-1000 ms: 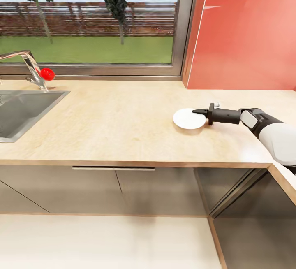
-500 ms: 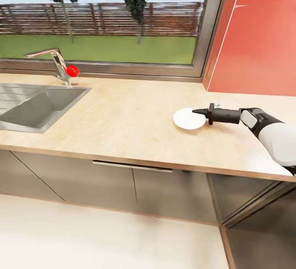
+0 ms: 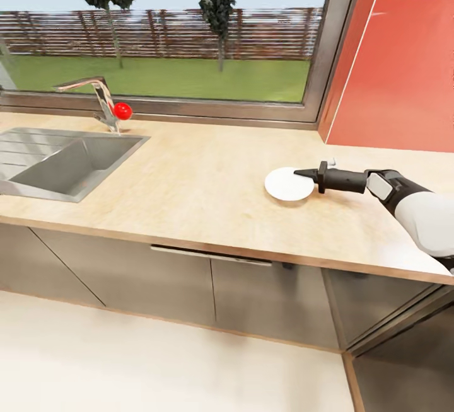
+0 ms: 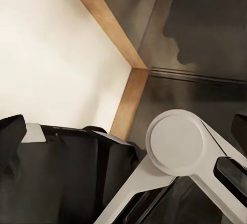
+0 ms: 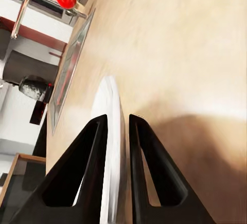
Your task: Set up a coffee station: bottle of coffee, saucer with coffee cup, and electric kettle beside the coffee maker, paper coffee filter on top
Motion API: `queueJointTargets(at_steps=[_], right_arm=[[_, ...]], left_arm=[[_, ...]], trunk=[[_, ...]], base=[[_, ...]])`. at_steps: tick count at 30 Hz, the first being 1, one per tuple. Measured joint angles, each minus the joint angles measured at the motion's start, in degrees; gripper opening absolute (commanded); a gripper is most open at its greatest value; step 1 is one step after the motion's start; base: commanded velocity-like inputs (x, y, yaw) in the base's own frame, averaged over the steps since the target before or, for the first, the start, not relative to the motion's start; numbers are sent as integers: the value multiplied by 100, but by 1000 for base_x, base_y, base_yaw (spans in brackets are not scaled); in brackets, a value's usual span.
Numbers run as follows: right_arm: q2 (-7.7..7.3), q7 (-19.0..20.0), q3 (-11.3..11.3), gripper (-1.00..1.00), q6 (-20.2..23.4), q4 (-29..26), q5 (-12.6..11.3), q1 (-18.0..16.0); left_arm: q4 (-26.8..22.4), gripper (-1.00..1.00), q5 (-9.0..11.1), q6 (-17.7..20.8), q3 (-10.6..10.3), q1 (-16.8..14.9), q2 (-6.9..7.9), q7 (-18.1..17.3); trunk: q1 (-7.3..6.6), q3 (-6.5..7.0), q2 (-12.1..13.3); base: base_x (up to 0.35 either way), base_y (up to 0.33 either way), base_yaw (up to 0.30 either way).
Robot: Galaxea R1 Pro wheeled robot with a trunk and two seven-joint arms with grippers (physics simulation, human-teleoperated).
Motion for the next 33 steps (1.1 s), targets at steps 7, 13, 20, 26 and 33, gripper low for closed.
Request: queueJointTargets(at_steps=[7, 13, 20, 26, 33], right_arm=[[-1, -8, 83, -100, 22, 60, 38, 20], [3, -14, 216, -100, -10, 63, 98, 40], [5, -19, 308, -100, -22, 65, 138, 56], [11, -21, 311, -100, -23, 65, 138, 60], [24, -29, 312, -100, -30, 66, 137, 59]], left_arm=[[0, 100, -1, 10, -1, 0, 0, 0], [-1, 100, -1, 10, 0, 0, 0, 0], [-1, 100, -2, 11, 0, 0, 1, -2], [-3, 100, 1, 18, 0, 3, 1, -3], [-3, 100, 1, 19, 1, 3, 1, 0]], trunk=[[0, 62, 0], [0, 115, 0], [1, 168, 1], [1, 185, 1], [1, 212, 1]], base=[[0, 0, 0], [0, 0, 0], [0, 57, 0], [0, 268, 127], [0, 122, 249]])
